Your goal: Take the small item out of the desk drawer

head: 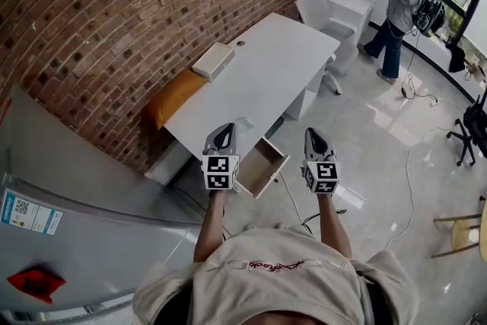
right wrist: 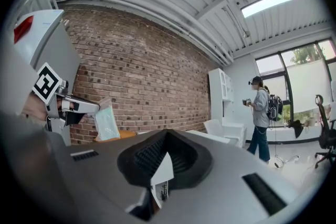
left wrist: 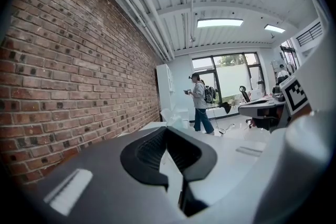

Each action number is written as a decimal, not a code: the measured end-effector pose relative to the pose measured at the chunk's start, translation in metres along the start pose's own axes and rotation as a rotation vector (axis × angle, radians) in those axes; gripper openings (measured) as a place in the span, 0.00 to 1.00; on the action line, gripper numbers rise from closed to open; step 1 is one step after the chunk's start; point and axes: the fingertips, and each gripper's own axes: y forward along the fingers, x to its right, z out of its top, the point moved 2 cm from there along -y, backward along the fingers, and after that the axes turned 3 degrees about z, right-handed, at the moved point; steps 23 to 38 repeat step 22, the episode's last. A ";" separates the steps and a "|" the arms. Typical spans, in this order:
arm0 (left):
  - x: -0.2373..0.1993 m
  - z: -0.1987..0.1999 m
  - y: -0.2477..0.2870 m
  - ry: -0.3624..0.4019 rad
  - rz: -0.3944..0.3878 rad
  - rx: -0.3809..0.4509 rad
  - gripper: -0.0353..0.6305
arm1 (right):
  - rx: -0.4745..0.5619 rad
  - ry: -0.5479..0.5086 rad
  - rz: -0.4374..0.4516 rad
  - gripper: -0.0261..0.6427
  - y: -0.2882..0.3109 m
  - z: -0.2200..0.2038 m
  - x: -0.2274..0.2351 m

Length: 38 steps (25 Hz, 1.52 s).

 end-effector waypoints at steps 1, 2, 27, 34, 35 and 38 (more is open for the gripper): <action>0.000 0.000 0.000 -0.004 0.000 0.001 0.07 | 0.000 -0.002 0.003 0.06 0.000 0.000 -0.001; -0.001 0.000 0.000 -0.009 0.000 0.002 0.07 | -0.002 -0.004 0.004 0.06 0.000 0.001 -0.002; 0.004 -0.002 0.004 -0.005 -0.025 0.002 0.07 | -0.015 -0.002 -0.004 0.06 0.005 0.001 -0.004; 0.004 -0.002 0.004 -0.005 -0.025 0.002 0.07 | -0.015 -0.002 -0.004 0.06 0.005 0.001 -0.004; 0.004 -0.002 0.004 -0.005 -0.025 0.002 0.07 | -0.015 -0.002 -0.004 0.06 0.005 0.001 -0.004; 0.004 -0.002 0.004 -0.005 -0.025 0.002 0.07 | -0.015 -0.002 -0.004 0.06 0.005 0.001 -0.004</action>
